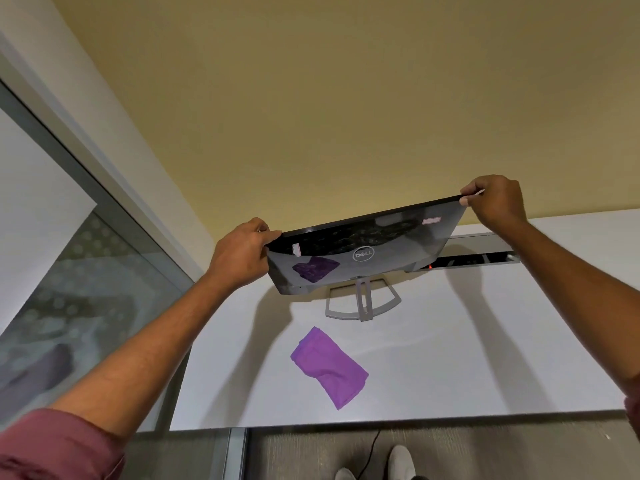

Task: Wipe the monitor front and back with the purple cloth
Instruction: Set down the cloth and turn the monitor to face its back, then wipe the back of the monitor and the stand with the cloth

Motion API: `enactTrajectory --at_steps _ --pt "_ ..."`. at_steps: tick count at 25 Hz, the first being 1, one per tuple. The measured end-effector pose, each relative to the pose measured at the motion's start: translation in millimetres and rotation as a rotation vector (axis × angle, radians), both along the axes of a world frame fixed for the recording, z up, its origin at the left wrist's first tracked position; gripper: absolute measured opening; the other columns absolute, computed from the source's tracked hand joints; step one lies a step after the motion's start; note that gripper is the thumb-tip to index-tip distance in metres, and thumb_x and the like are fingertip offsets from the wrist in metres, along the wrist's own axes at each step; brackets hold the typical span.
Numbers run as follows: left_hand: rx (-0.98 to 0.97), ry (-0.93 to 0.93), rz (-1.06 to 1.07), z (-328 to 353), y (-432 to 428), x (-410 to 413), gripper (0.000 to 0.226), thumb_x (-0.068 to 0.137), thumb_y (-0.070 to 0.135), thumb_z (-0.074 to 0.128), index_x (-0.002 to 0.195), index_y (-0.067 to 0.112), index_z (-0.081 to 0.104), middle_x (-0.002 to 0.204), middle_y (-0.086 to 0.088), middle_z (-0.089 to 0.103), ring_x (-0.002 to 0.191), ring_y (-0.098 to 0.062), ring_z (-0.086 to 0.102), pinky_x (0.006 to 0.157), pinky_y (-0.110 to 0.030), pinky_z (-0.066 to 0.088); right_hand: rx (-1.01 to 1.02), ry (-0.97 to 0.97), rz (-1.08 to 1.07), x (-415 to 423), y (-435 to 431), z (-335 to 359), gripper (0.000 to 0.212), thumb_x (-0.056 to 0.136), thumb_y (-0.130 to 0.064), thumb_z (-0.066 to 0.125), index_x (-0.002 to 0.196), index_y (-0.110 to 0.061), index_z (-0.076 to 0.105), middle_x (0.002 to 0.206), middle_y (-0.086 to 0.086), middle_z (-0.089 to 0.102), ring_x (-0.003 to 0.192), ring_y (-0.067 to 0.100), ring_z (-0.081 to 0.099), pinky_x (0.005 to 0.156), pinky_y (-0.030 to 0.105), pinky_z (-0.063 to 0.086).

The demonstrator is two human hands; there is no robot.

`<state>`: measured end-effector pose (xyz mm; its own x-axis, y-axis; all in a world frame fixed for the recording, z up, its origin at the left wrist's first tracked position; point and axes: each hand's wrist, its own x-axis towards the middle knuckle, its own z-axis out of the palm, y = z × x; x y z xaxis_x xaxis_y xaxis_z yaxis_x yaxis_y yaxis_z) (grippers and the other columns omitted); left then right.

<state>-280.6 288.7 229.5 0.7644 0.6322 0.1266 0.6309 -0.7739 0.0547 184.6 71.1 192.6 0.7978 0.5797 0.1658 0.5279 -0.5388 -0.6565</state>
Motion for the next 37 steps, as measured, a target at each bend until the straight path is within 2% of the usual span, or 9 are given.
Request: enactTrajectory --at_steps 6,9,13,18,23,26,31,35,37 --pt "-0.002 -0.029 0.058 -4.4 -4.6 3.4 0.059 0.089 0.003 0.055 0.139 0.033 0.069 0.128 0.004 0.062 0.111 -0.026 0.064 0.07 -0.038 0.057 0.16 -0.36 0.17 -113.6 -33.5 -68.6 0.044 0.099 -0.009 0.071 0.142 -0.008 0.06 0.144 0.014 0.056 0.131 0.035 0.053 0.104 0.05 0.05" --pt "0.008 -0.034 0.079 -7.6 -6.2 5.9 0.063 0.086 0.0 0.054 0.139 0.032 0.068 0.126 0.004 0.062 0.109 -0.027 0.064 0.069 -0.041 0.058 -0.012 -0.243 0.426 -182.5 -39.0 -124.6 0.058 0.101 -0.026 0.073 0.154 -0.014 0.054 0.159 0.008 0.052 0.145 0.028 0.049 0.116 0.049 0.049" --pt "0.025 -0.051 0.098 -14.7 -6.1 7.8 0.068 0.084 -0.003 0.053 0.139 0.033 0.068 0.126 0.006 0.061 0.109 -0.028 0.063 0.066 -0.035 0.052 -0.29 -0.143 0.83 -258.1 -29.2 -187.5 0.09 0.099 -0.057 0.066 0.171 -0.022 0.025 0.179 0.0 0.018 0.165 0.021 0.02 0.133 0.042 0.023" --pt "0.034 -0.114 0.048 -20.1 1.6 7.4 0.066 0.083 -0.005 0.052 0.135 0.031 0.072 0.11 0.003 0.063 0.098 -0.03 0.063 0.061 -0.039 0.056 -0.399 -0.042 1.035 -312.8 -0.8 -253.8 0.104 0.072 -0.065 0.078 0.154 -0.005 0.055 0.164 0.018 0.048 0.15 0.039 0.048 0.115 0.053 0.05" --pt "0.044 -0.126 -0.034 -26.9 16.2 3.4 0.071 0.079 -0.013 0.051 0.136 0.024 0.072 0.094 0.0 0.057 0.088 -0.033 0.059 0.058 -0.039 0.052 -0.563 -0.024 1.083 -335.7 26.8 -310.1 0.112 0.069 -0.066 0.077 0.163 -0.017 0.04 0.169 0.009 0.041 0.156 0.04 0.039 0.12 0.054 0.044" --pt "0.02 -0.137 -0.06 -31.5 26.9 0.0 0.08 0.072 -0.019 0.051 0.135 0.025 0.072 0.091 0.003 0.052 0.087 -0.031 0.056 0.059 -0.04 0.052 -0.541 -0.049 1.049 -339.0 27.2 -332.4 0.112 0.076 -0.062 0.076 0.169 -0.024 0.028 0.177 0.005 0.026 0.161 0.04 0.029 0.124 0.059 0.035" --pt "-0.003 -0.16 -0.079 -31.2 28.3 -3.0 0.085 0.067 -0.021 0.05 0.135 0.024 0.073 0.088 0.004 0.047 0.086 -0.028 0.054 0.06 -0.038 0.051 -0.418 -0.139 1.046 -335.3 26.2 -336.0 0.067 0.101 -0.031 0.065 0.163 -0.025 0.042 0.177 0.003 0.027 0.164 0.035 0.022 0.128 0.053 0.023" --pt "-0.017 -0.139 -0.085 -29.8 30.9 -3.1 0.086 0.066 -0.022 0.051 0.135 0.024 0.072 0.086 0.004 0.046 0.083 -0.027 0.052 0.058 -0.04 0.052 -0.377 -0.04 1.006 -327.2 34.3 -329.3 0.066 0.083 0.003 0.085 0.143 -0.019 0.066 0.16 0.004 0.055 0.152 0.031 0.047 0.116 0.048 0.051" --pt "-0.025 -0.125 -0.075 -28.5 31.8 -2.7 0.086 0.066 -0.021 0.051 0.136 0.026 0.072 0.087 0.006 0.046 0.083 -0.027 0.052 0.058 -0.04 0.053 -0.352 0.01 0.959 -324.2 36.2 -321.1 0.061 0.09 0.005 0.075 0.144 -0.021 0.065 0.159 0.004 0.056 0.15 0.031 0.05 0.106 0.052 0.059"
